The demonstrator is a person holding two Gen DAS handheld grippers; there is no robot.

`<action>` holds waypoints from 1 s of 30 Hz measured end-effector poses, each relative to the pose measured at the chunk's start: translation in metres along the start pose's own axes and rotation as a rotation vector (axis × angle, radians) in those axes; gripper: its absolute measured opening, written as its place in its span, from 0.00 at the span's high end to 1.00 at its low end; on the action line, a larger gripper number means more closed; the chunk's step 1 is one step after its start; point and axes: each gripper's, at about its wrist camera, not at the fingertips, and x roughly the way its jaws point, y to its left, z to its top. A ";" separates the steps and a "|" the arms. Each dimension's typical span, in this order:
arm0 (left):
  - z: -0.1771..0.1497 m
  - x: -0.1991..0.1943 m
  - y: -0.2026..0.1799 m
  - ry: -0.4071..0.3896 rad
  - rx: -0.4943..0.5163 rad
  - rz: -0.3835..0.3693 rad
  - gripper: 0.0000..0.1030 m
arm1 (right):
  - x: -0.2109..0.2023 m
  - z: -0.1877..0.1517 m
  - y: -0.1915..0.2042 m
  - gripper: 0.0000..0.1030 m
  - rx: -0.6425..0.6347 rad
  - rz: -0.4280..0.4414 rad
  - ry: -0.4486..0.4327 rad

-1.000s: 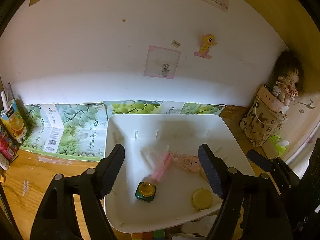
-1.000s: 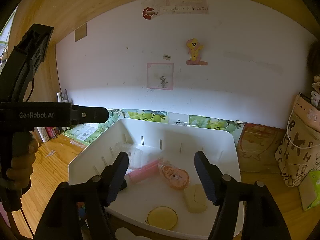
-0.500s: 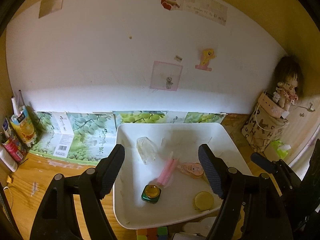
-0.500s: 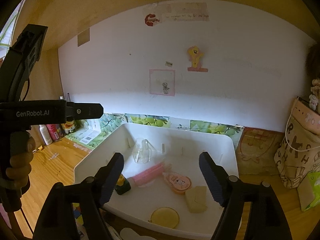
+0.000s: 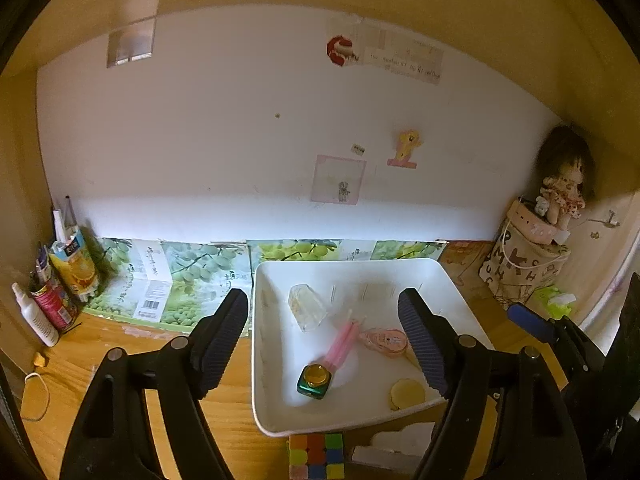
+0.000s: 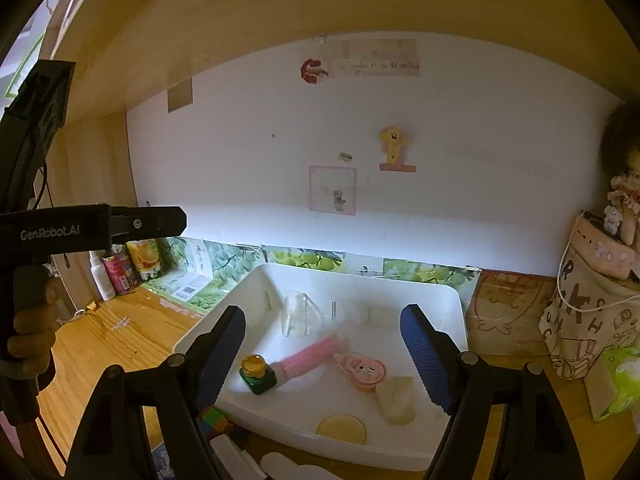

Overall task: Organize rigid objects
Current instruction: 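Withdraw both tools from the bin toward the floss box and white device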

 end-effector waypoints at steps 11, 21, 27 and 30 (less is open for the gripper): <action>-0.022 -0.047 0.009 -0.009 0.000 0.044 0.16 | -0.039 -0.006 0.023 0.21 0.023 -0.009 -0.005; -0.053 -0.088 0.025 0.000 0.009 0.118 0.16 | -0.070 -0.025 0.043 0.21 0.069 0.014 0.020; -0.071 -0.101 0.028 0.035 0.031 0.163 0.16 | -0.078 -0.041 0.050 0.19 0.106 0.040 0.060; -0.079 -0.102 0.028 0.069 0.039 0.181 0.16 | -0.080 -0.048 0.051 0.18 0.135 0.051 0.084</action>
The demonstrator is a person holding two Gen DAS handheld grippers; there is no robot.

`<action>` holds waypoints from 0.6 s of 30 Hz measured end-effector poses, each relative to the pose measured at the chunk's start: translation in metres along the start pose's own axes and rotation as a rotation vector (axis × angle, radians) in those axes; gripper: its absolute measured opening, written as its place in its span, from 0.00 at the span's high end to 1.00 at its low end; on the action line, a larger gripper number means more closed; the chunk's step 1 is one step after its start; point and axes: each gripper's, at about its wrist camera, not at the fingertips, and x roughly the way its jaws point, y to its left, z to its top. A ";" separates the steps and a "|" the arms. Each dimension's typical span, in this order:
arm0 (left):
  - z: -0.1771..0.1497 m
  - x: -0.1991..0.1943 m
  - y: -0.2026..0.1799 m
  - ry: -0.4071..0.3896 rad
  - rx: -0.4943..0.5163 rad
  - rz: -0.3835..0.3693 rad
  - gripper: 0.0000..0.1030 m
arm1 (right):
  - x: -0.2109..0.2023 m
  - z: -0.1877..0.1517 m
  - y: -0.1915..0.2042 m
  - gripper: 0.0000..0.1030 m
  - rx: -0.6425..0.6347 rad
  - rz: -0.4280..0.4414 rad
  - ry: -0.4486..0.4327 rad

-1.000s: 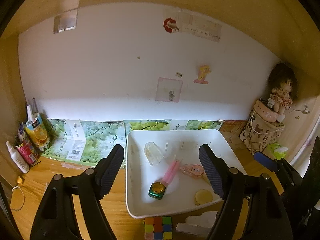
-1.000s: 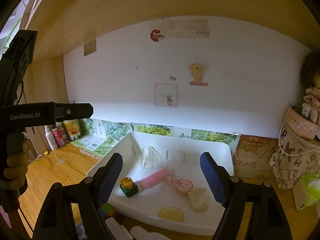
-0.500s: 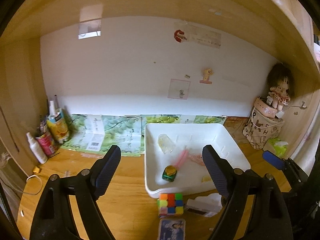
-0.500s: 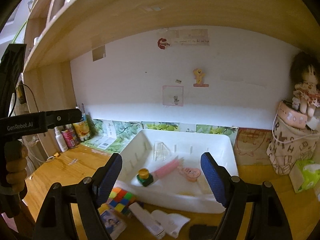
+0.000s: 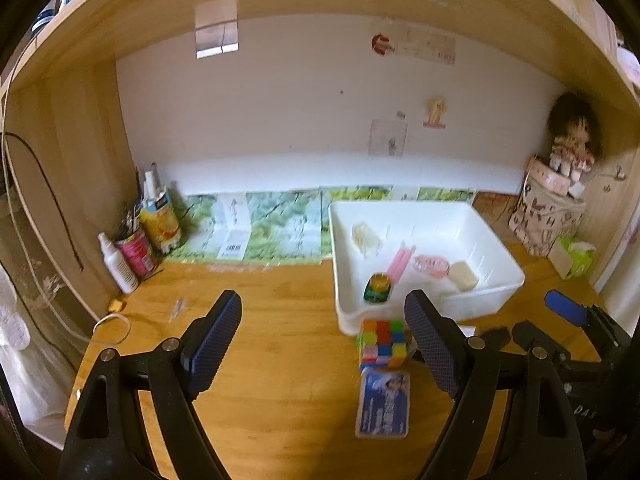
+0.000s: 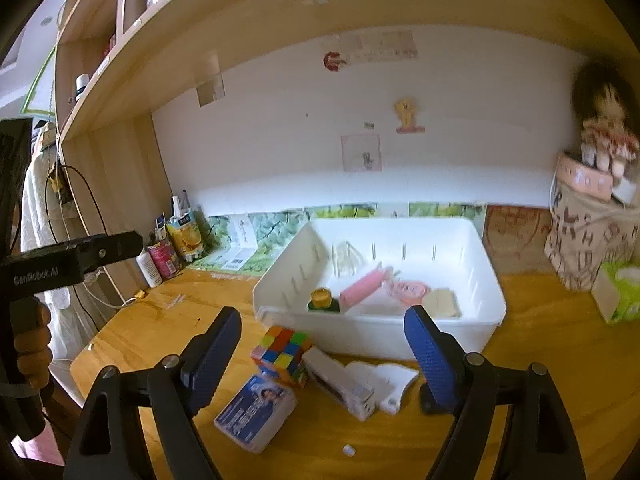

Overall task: Organize rigid objects
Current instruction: 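Withdraw both tools from the bin toward the floss box and white device, then grasp the blue floss box with the left tool while the right tool grasps the white device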

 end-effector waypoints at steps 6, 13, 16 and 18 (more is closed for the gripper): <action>-0.013 0.005 -0.005 0.066 0.026 0.017 0.16 | 0.002 -0.011 -0.007 0.18 0.064 0.016 0.045; -0.024 0.025 -0.015 0.195 0.050 -0.005 0.16 | 0.015 -0.021 -0.020 0.18 0.152 0.047 0.118; -0.029 0.034 -0.019 0.250 0.057 -0.019 0.16 | 0.023 -0.025 -0.024 0.18 0.172 0.052 0.152; -0.032 0.042 -0.023 0.296 0.069 -0.038 0.16 | 0.030 -0.027 -0.028 0.18 0.192 0.061 0.183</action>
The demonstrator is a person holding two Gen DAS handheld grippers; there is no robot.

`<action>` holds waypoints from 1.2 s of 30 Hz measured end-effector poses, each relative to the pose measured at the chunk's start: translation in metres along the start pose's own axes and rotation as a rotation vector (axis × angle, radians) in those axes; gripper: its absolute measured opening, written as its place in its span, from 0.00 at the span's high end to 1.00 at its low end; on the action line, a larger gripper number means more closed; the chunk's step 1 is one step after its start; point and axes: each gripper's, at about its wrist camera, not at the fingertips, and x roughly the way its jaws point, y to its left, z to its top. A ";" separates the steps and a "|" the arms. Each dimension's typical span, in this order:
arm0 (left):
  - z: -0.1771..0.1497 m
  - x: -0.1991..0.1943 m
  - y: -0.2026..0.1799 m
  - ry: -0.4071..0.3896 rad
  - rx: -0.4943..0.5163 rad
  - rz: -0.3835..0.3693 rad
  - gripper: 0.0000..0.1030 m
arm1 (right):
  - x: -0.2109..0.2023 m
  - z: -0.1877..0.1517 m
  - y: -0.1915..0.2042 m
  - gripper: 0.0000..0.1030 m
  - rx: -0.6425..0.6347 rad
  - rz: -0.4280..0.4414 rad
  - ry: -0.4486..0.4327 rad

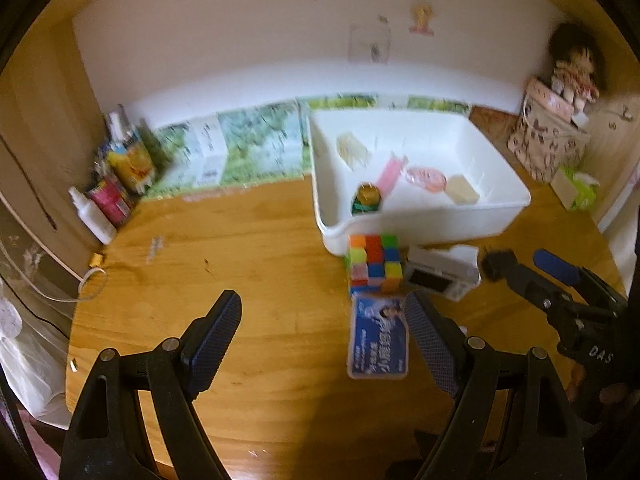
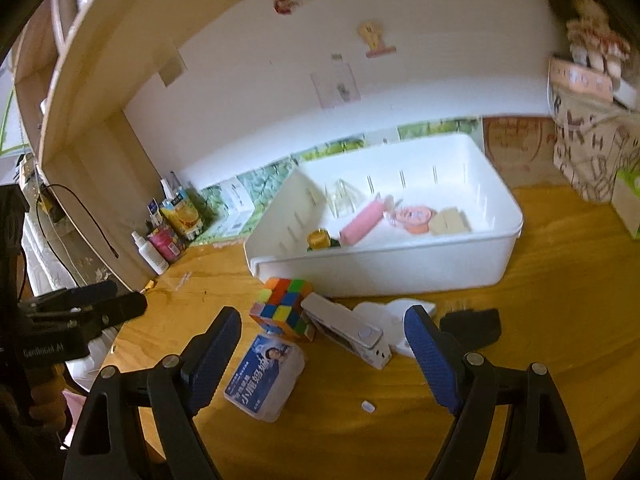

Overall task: Organize rigid objects
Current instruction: 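Grasp the blue floss box with the left tool while the right tool grasps the white device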

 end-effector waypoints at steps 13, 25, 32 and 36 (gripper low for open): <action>0.001 0.063 -0.027 0.288 0.086 -0.091 0.16 | 0.042 0.002 -0.031 0.18 0.161 0.022 0.149; -0.007 0.121 -0.048 0.532 0.102 -0.120 0.16 | 0.070 0.002 -0.038 0.18 0.154 0.030 0.235; -0.010 0.146 -0.046 0.620 0.050 -0.109 0.16 | 0.084 0.000 -0.040 0.18 0.128 0.030 0.275; -0.011 0.154 -0.045 0.650 0.035 -0.107 0.16 | 0.090 0.000 -0.038 0.22 0.105 0.033 0.294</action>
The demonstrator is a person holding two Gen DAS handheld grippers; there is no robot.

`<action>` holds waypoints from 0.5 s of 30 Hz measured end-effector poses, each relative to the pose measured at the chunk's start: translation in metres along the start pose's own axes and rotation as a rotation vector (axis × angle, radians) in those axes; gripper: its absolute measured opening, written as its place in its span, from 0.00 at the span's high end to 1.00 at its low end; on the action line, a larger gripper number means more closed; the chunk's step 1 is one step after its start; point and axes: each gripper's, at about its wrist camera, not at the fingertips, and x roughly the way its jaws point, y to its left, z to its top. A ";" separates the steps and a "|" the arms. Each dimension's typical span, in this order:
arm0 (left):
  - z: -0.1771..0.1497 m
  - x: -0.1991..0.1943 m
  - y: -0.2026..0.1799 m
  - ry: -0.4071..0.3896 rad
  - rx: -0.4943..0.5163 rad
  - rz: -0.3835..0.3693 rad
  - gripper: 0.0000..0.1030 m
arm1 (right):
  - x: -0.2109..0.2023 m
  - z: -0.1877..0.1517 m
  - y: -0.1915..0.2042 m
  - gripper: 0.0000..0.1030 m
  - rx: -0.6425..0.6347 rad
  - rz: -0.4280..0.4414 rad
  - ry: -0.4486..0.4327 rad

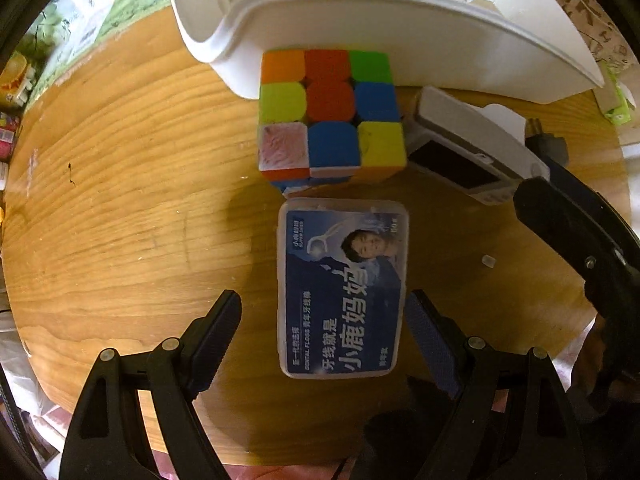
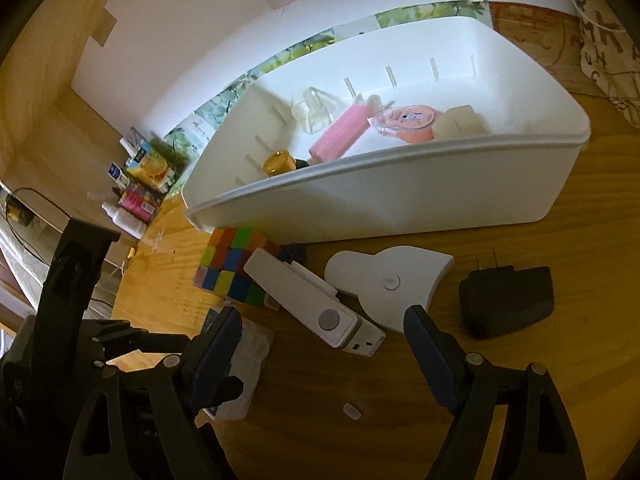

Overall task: Organize rigid objects
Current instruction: 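Grasp the blue floss box with the left tool while the right tool grasps the white device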

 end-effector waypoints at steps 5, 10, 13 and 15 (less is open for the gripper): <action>0.006 0.004 -0.001 0.016 -0.008 -0.006 0.16 | 0.005 -0.001 0.004 0.26 -0.038 -0.007 0.016; 0.012 0.009 0.002 0.034 -0.023 -0.017 0.16 | 0.008 -0.002 0.011 0.35 -0.088 -0.027 0.026; 0.023 0.013 0.013 0.040 -0.037 -0.030 0.17 | 0.010 -0.003 0.016 0.37 -0.117 -0.045 0.024; 0.025 0.014 0.017 0.040 -0.045 -0.038 0.17 | 0.010 -0.003 0.016 0.38 -0.126 -0.051 0.023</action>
